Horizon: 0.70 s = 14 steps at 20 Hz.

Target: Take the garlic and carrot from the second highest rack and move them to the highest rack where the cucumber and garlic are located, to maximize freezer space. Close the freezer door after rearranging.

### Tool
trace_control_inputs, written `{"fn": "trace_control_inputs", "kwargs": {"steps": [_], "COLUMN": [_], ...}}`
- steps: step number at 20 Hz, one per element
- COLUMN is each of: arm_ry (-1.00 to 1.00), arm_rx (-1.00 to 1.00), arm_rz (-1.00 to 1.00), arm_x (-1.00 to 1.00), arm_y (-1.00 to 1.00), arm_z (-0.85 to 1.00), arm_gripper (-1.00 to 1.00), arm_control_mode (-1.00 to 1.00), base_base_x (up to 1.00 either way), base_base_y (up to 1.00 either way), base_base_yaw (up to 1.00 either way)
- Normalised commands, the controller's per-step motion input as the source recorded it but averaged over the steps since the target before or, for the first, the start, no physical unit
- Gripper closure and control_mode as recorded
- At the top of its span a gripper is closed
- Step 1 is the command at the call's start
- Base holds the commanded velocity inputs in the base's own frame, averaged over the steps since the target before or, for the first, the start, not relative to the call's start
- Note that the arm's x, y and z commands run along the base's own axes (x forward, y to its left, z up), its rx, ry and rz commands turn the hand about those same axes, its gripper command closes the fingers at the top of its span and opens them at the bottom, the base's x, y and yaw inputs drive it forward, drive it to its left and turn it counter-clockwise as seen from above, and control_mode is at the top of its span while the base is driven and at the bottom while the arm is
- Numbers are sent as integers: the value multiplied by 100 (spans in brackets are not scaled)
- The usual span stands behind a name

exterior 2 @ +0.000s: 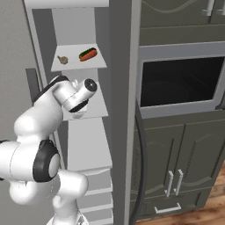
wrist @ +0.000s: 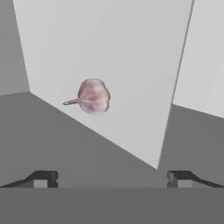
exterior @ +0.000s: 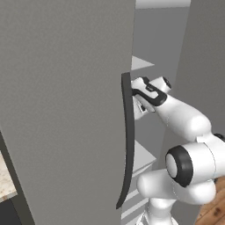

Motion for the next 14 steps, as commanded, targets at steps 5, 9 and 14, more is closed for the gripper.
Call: {"fn": "trace_control_inputs", "kwargs": {"steps": [5, 9, 14], "arm_ry": [8, 10, 4], "arm_rx": [5, 1, 0], "arm_rz": [-1, -1, -1], "arm_x": [30, 33, 30], "arm_y": [19, 15, 8], "arm_z": [-15, -12, -15], "arm_gripper": [-100, -100, -100], "arm_control_mode": [-100, -100, -100], "base_base_x": [0, 0, 0], "base_base_y": [0, 0, 0], "base_base_yaw": [0, 0, 0]}}
